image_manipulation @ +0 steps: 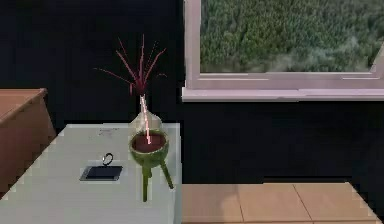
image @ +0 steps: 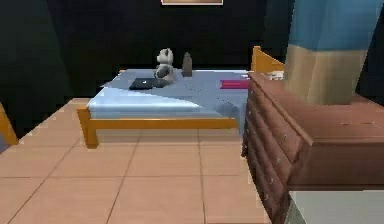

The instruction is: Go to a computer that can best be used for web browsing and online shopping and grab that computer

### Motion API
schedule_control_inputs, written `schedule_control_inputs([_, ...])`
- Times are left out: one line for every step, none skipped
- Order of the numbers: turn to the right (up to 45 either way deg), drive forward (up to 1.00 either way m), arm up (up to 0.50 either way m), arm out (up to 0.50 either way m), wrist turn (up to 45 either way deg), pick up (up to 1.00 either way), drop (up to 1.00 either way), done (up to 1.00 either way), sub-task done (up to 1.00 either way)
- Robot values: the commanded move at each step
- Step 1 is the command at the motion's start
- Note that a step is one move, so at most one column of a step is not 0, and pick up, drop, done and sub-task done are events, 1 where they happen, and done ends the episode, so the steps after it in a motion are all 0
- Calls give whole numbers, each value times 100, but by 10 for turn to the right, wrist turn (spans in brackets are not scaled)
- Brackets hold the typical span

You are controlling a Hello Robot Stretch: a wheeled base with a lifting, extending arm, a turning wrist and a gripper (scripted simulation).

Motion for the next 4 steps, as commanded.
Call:
schedule_control_inputs([0,100,0,0,0,0,0,0,0])
schedule_control_inputs([0,55,0,0,0,0,0,0,0])
schedule_control_inputs([-450,0,0,0,0,0,0,0,0])
schedule_control_inputs([-450,0,0,0,0,0,0,0,0])
